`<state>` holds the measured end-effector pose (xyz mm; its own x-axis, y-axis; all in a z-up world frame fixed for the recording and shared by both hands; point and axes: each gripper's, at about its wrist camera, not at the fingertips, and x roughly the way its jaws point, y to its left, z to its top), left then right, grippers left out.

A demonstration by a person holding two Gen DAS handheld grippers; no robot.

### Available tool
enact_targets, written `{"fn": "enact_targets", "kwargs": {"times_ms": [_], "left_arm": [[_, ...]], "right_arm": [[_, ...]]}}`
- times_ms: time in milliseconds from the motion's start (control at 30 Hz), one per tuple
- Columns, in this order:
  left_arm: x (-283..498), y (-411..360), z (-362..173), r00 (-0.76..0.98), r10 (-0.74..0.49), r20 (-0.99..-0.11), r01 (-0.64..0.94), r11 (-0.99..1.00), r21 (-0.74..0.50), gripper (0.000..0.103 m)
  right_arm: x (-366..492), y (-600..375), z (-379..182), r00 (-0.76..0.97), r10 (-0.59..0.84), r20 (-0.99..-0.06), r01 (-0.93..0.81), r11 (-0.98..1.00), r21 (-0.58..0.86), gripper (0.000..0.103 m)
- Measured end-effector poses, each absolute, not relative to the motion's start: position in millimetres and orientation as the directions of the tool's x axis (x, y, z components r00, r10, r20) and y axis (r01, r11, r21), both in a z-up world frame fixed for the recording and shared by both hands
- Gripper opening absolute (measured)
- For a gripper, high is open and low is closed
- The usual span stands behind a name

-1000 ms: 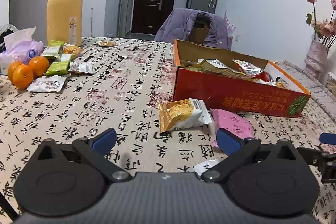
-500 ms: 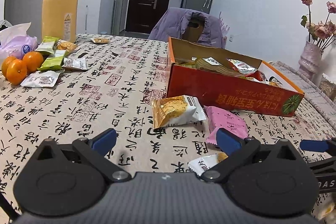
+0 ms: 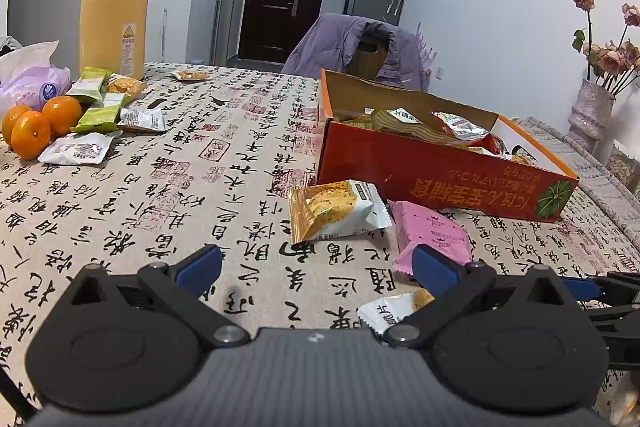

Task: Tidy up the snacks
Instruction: 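Grasp a pumpkin-seed crisp packet with the right tool and lift it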

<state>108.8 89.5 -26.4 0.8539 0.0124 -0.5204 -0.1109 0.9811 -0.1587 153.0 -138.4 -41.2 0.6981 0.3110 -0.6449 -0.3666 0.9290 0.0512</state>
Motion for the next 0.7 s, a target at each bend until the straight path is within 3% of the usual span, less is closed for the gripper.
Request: {"fn": "enact_targets", "kwargs": {"times_ms": [100, 200, 533, 700], "left_arm": [[109, 89, -27, 0.854, 0.013, -0.521, -0.111, 0.981, -0.158, 0.103], [109, 89, -27, 0.853, 0.018, -0.522, -0.115, 0.981, -0.153, 0.103], [110, 84, -21, 0.843, 0.041, -0.536, -0.125, 0.985, -0.121, 0.103], [117, 69, -20, 0.807, 0.027, -0.589, -0.123, 0.985, -0.122, 0.103]], "right_arm": [[152, -138, -41, 0.700, 0.315, -0.641, -0.372, 0.927, 0.049, 0.050], [151, -141, -39, 0.701, 0.322, -0.636, -0.373, 0.926, 0.057, 0.047], [148, -163, -31, 0.739, 0.306, -0.600, -0.331, 0.941, 0.073, 0.046], [149, -175, -29, 0.753, 0.295, -0.588, -0.305, 0.949, 0.085, 0.046]]}}
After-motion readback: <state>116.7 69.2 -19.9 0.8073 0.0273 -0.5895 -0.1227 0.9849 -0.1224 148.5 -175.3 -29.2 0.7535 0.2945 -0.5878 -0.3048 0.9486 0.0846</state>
